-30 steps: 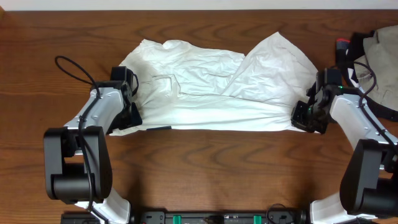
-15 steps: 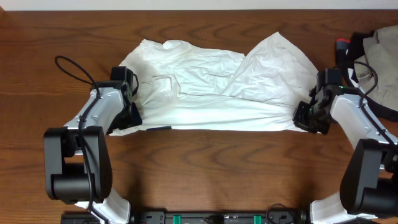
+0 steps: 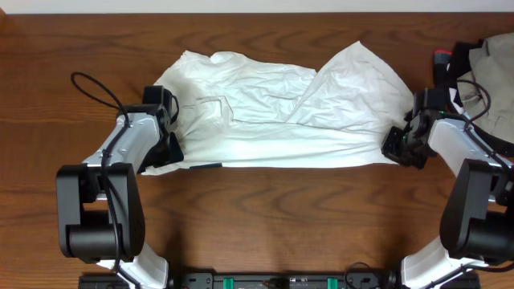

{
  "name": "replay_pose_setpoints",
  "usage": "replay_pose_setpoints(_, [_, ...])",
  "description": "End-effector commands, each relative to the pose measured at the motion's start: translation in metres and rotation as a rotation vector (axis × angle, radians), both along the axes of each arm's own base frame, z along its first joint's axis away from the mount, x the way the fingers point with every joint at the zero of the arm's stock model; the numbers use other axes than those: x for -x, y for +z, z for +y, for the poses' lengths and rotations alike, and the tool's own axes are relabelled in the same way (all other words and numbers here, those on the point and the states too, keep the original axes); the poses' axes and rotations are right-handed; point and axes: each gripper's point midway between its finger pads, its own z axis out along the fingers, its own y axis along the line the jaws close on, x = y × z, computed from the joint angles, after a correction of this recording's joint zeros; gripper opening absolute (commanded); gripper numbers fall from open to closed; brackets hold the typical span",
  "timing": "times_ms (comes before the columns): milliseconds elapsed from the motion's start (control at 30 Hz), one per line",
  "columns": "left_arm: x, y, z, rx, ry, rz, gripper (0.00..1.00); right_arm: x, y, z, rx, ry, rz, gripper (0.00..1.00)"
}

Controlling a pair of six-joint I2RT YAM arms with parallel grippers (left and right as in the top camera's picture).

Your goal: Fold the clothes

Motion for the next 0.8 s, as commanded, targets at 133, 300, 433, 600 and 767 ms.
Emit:
replay_pose_setpoints(133, [-0.008,0.011,0.003,-0.006,0.011,-0.040,0.68,-0.004,-0.003,-0.013,0.022,-0.046,0.001,0.16])
replay_pose_setpoints(300, [-0.008,0.013,0.010,-0.047,0.010,-0.039,0.68,0.003,-0.004,-0.035,0.078,-0.094,0.023,0.16])
replay_pose_setpoints(433, [-0.008,0.013,0.014,-0.063,0.017,-0.039,0.68,0.009,-0.004,-0.051,0.089,-0.137,0.037,0.16])
replay_pose_setpoints(600, [-0.006,0.013,0.021,-0.063,0.041,-0.038,0.68,0.015,-0.004,-0.060,0.085,-0.164,0.052,0.15])
replay_pose_setpoints(767, [-0.005,0.013,0.030,-0.064,0.070,-0.038,0.68,0.012,0.001,-0.061,0.088,-0.153,0.051,0.18])
